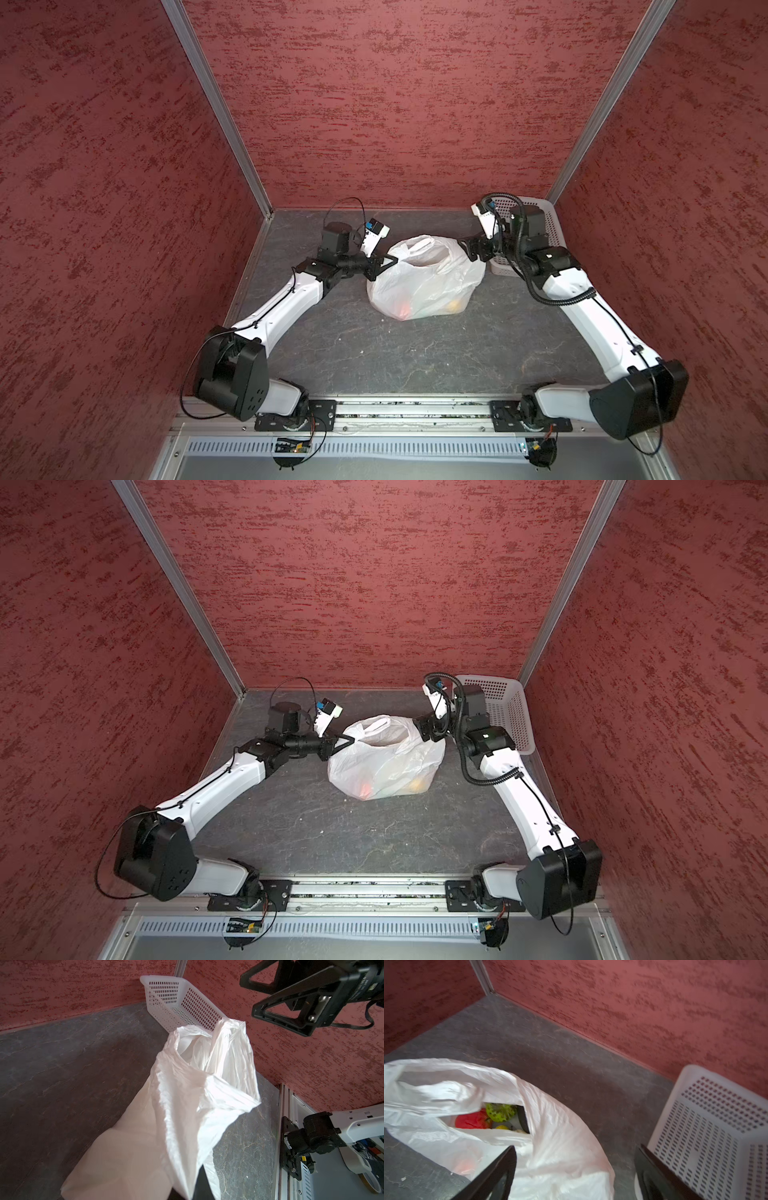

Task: Untie the knot of the plastic bag and take out the fruit
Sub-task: Untie the plastic bag at the center of the table, then open the plastic bag at the center of the table.

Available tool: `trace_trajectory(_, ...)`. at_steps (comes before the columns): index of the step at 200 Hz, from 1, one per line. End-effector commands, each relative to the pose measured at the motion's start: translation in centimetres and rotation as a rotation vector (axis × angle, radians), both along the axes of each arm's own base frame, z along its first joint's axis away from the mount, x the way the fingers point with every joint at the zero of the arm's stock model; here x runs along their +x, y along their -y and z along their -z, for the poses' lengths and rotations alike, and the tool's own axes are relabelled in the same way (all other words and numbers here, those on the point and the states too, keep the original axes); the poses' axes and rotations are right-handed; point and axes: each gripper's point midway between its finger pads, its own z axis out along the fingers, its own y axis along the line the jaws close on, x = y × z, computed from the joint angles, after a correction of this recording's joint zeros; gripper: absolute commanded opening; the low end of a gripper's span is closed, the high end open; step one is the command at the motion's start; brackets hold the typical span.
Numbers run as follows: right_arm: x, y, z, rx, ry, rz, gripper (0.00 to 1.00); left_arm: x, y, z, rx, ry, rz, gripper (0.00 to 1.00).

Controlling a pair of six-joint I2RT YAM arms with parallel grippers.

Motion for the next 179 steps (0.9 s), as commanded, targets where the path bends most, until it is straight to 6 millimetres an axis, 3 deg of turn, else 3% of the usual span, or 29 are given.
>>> trace_trajectory(1,0.2,-2.8,2.9,-0.09,-0.061,-0.121,0.96,-0.2,0.3,-2.8,-0.033,0.088,0.027,0.01)
trace_trajectory(9,1.0,-3.6,4.5,-0.12,-0.093,-0.137,0.97,-0.2,0.3,-2.8,-0.032,0.089,0.03,0.01)
trace_trajectory(57,4.9,-5.1,8.1,-0.202,-0.115,-0.121,0.96,-0.2,0.4,-2.1,-0.032,0.086,0.031,0.01)
trace_trajectory(70,6.7,-4.3,8.7,-0.221,-0.097,-0.037,0.76,-0.2,0.3,-1.8,-0.031,0.083,0.025,0.01)
trace_trajectory(84,7.7,-3.9,8.0,-0.208,-0.069,0.015,0.27,-0.1,0.0,-1.4,-0.022,0.069,0.007,0.06)
trace_trajectory(90,7.6,-4.2,7.4,-0.191,-0.063,0.006,0.13,0.0,-0.1,-1.2,-0.016,0.055,-0.008,0.12)
trace_trajectory(97,7.4,-4.6,6.8,-0.17,-0.064,-0.008,0.0,0.2,-0.3,-1.0,-0.007,0.041,-0.029,0.27)
trace_trajectory(119,6.4,-4.9,5.3,-0.134,-0.097,-0.029,0.0,1.0,-1.0,-1.3,0.025,0.035,-0.118,0.7)
trace_trajectory(138,5.2,-4.7,4.2,-0.114,-0.124,-0.03,0.0,1.0,-1.0,-3.1,0.015,0.076,-0.168,0.98)
trace_trajectory(179,3.4,-4.5,2.8,-0.072,-0.192,-0.02,0.0,0.6,1.2,-7.5,-0.017,0.159,-0.157,1.0)
